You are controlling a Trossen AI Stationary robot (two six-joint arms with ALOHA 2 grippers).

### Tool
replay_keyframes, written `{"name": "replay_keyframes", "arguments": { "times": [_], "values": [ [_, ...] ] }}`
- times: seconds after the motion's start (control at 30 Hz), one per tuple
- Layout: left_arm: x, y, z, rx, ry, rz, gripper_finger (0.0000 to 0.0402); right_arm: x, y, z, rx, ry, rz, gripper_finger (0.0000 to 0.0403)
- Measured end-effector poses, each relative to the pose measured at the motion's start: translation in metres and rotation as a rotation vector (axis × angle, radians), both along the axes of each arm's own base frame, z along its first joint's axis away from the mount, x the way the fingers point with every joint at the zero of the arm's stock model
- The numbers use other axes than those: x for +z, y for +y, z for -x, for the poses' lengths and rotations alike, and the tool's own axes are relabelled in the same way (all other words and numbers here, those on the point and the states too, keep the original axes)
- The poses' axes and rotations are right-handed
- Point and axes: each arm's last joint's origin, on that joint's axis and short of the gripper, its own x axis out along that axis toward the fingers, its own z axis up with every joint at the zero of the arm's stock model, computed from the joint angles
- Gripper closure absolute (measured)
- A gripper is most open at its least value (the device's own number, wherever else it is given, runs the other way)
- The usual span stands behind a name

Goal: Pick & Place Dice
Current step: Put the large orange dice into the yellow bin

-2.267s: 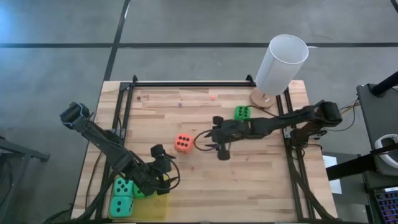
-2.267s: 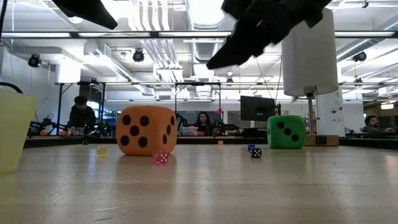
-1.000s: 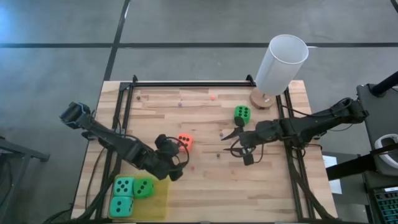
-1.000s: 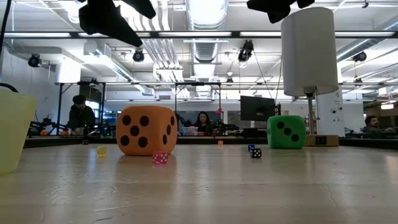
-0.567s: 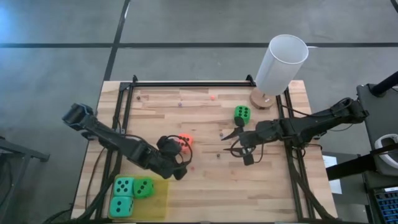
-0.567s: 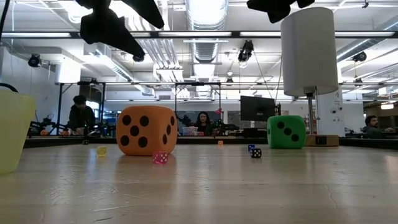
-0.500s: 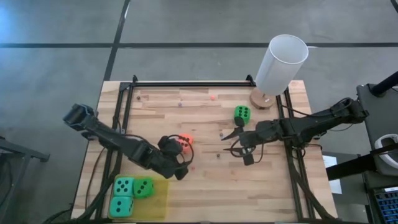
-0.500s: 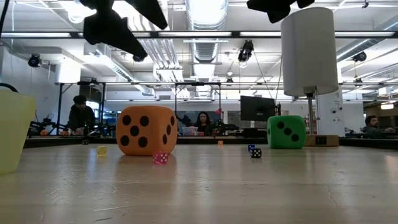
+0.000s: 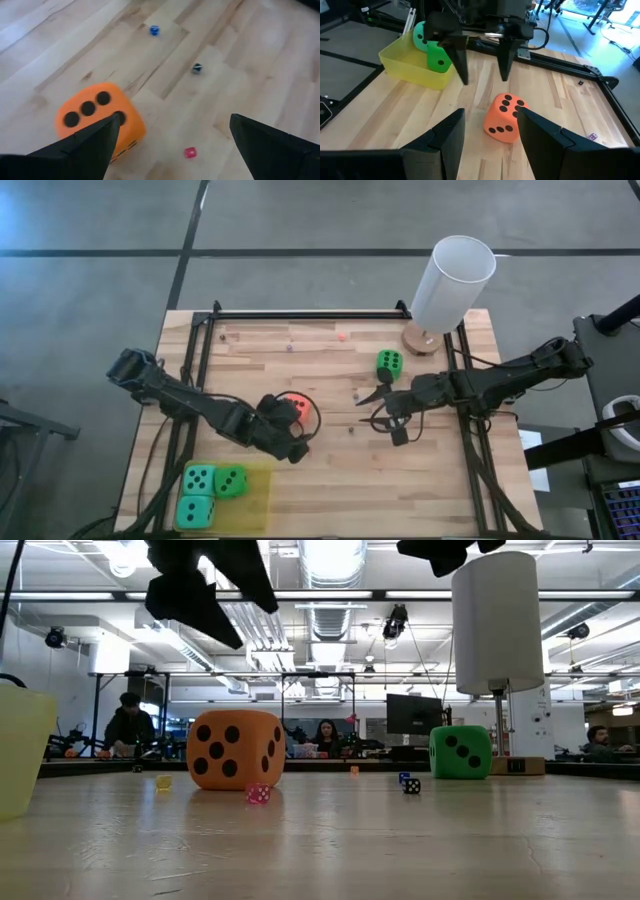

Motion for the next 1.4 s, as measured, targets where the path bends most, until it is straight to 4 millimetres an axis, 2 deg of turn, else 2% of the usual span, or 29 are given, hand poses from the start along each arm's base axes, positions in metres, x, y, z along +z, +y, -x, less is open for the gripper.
{"name": "replay_keyframes", "arguments": {
  "times": [0.37,1.13,1.4],
  "values": [
    [-0.009,0.021,0.006,0.167,0.087,0.024,0.0020,0.000,0.000,0.000,0.001,0.000,0.002,0.0223],
    [-0.008,0.021,0.004,0.171,0.060,0.037,0.0020,0.000,0.000,0.000,0.001,0.000,0.002,0.0223],
    [0.003,0.025,-0.001,0.180,0.040,0.159,0.0011,0.000,0.000,0.000,-0.001,0.000,0.000,0.0223]
  ]
}}
